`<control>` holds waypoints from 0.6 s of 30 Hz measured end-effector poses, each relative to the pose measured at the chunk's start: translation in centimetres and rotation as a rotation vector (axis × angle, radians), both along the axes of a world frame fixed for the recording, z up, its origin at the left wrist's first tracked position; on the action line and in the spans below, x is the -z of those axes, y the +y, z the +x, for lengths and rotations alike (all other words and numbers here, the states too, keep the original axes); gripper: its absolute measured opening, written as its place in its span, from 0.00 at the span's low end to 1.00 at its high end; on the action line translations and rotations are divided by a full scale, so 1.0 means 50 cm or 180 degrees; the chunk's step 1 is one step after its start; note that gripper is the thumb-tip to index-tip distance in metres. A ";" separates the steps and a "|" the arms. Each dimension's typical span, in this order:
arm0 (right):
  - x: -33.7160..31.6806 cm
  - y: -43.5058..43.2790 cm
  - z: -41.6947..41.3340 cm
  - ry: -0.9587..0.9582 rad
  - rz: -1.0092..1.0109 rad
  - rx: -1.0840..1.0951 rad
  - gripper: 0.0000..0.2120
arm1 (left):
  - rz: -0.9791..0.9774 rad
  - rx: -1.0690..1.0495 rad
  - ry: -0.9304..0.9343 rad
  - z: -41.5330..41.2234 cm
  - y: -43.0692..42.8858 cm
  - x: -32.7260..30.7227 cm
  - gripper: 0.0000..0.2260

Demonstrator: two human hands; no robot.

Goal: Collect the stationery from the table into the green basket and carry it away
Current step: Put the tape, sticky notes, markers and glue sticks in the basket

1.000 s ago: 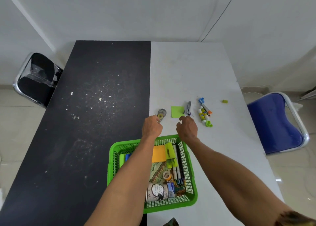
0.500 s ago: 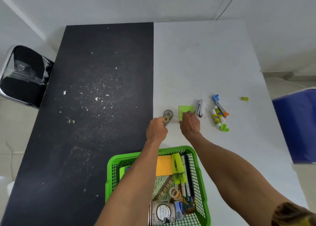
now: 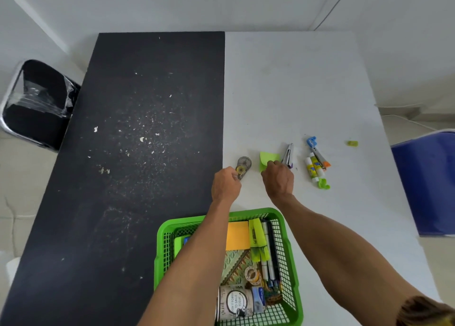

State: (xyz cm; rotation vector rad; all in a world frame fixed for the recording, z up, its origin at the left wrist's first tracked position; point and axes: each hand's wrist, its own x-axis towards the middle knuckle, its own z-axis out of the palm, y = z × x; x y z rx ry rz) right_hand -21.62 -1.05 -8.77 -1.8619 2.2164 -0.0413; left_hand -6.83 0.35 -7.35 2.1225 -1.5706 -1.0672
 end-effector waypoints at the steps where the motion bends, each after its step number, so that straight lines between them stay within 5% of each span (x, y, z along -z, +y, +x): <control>1: -0.011 0.009 0.002 -0.0130 -0.0124 0.0132 0.07 | 0.0022 -0.0060 0.0063 -0.001 0.002 -0.011 0.10; 14: -0.141 0.160 0.053 -0.0512 -0.1469 -0.0644 0.10 | -0.0062 -0.0435 0.0664 -0.053 0.061 -0.175 0.22; 18: -0.155 0.220 0.064 -0.0399 -0.1663 -0.0978 0.09 | -0.0269 -0.0499 0.0603 -0.045 0.109 -0.204 0.10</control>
